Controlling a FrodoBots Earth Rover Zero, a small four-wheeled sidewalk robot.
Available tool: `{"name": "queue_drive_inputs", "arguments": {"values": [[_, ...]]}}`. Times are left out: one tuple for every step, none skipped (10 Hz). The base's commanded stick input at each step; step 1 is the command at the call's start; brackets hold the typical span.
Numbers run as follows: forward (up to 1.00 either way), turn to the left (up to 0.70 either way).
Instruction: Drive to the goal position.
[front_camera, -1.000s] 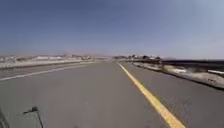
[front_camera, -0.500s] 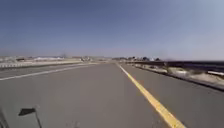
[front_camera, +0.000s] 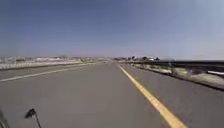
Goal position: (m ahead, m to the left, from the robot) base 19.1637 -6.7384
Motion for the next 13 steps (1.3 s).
{"name": "queue_drive_inputs", "arguments": {"values": [[1.0,0.0],[1.0,0.0],[1.0,0.0],[1.0,0.0],[1.0,0.0],[1.0,0.0],[1.0,0.0],[1.0,0.0],[1.0,0.0],[1.0,0.0],[1.0,0.0],[1.0,0.0],[1.0,0.0]]}}
